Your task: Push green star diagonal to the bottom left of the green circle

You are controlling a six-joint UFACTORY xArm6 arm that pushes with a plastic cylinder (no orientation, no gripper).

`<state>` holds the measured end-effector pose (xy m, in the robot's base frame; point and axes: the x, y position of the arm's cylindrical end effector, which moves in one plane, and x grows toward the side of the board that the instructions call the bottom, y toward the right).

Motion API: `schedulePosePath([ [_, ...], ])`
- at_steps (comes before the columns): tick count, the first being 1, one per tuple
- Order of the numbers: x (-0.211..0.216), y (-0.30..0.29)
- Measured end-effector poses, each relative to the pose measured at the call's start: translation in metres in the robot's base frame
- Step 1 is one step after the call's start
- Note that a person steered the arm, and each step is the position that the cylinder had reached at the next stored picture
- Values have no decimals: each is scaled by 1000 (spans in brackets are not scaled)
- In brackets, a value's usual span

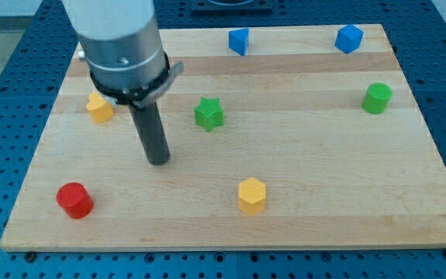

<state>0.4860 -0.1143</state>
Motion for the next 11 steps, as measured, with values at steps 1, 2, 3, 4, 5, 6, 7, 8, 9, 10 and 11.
schedulePosePath([
  [1, -29, 0],
  [2, -60, 2],
  [3, -76, 22],
  [4, -76, 58],
  [5, -73, 93],
  [6, -59, 119],
  [7, -44, 143],
  [8, -33, 164],
  [9, -19, 167],
  [10, -8, 167],
  [11, 6, 167],
])
